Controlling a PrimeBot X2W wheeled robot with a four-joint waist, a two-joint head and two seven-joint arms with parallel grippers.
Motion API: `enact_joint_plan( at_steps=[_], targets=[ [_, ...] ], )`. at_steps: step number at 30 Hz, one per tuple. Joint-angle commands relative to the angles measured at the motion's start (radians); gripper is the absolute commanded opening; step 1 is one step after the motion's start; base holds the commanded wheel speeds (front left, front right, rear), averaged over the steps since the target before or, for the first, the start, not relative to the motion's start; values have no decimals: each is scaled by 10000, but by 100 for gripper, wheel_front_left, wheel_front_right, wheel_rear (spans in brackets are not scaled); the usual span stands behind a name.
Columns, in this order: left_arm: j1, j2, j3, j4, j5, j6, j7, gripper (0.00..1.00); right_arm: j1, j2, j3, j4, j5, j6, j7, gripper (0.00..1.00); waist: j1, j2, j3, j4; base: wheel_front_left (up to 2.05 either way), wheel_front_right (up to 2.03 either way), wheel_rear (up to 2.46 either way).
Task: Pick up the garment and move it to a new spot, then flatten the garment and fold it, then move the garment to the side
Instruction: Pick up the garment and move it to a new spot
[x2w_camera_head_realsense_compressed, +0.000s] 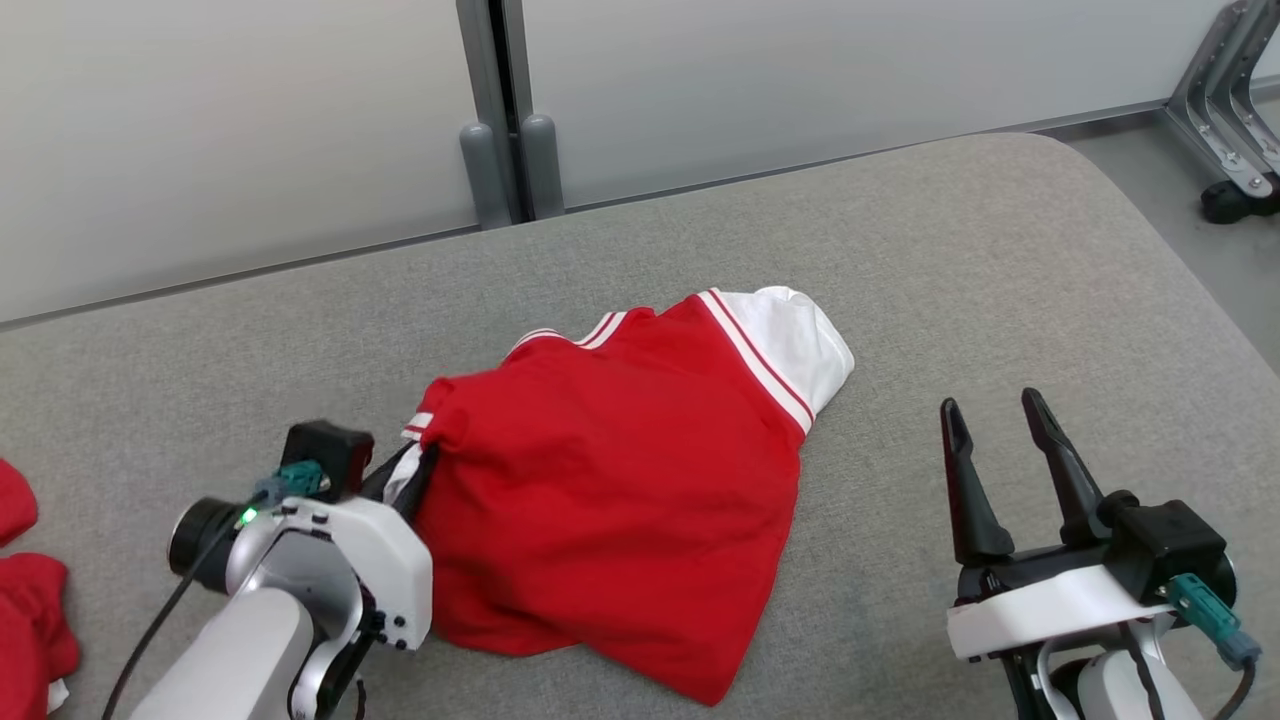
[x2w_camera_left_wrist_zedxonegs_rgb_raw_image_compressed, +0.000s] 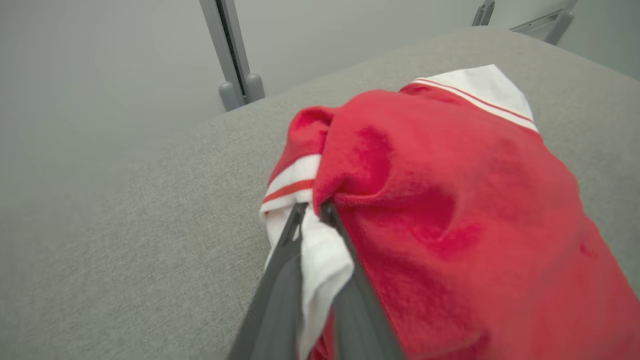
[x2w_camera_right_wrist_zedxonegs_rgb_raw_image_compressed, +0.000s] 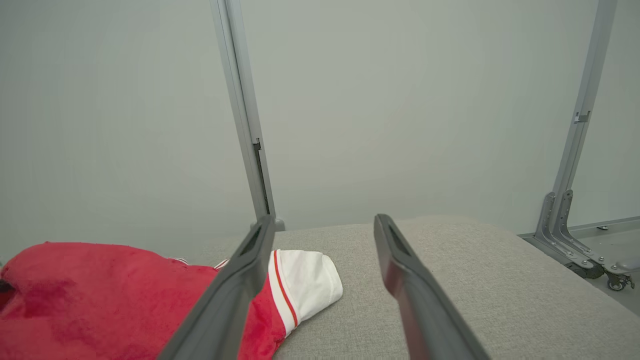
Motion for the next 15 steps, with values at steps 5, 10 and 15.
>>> enact_joint_plan(
  at_steps=[5, 10, 15],
  targets=[
    [-129, -534, 84, 1626, -84, -421, -1406, 100, 40, -47, 180, 131, -135, 15, -17, 100, 0, 0, -169, 305, 0, 0, 0],
    [-247, -643, 209, 1919, -78, -513, -2184, 100, 196, -47, 155, 169, -252, 15, -19, 100, 0, 0, -539, 707, 0, 0, 0],
    [74, -468, 637, 1079, -48, 56, -2963, 100, 317, -50, 1, -14, -339, 15, -17, 100, 0, 0, -767, 1111, 0, 0, 0]
  ],
)
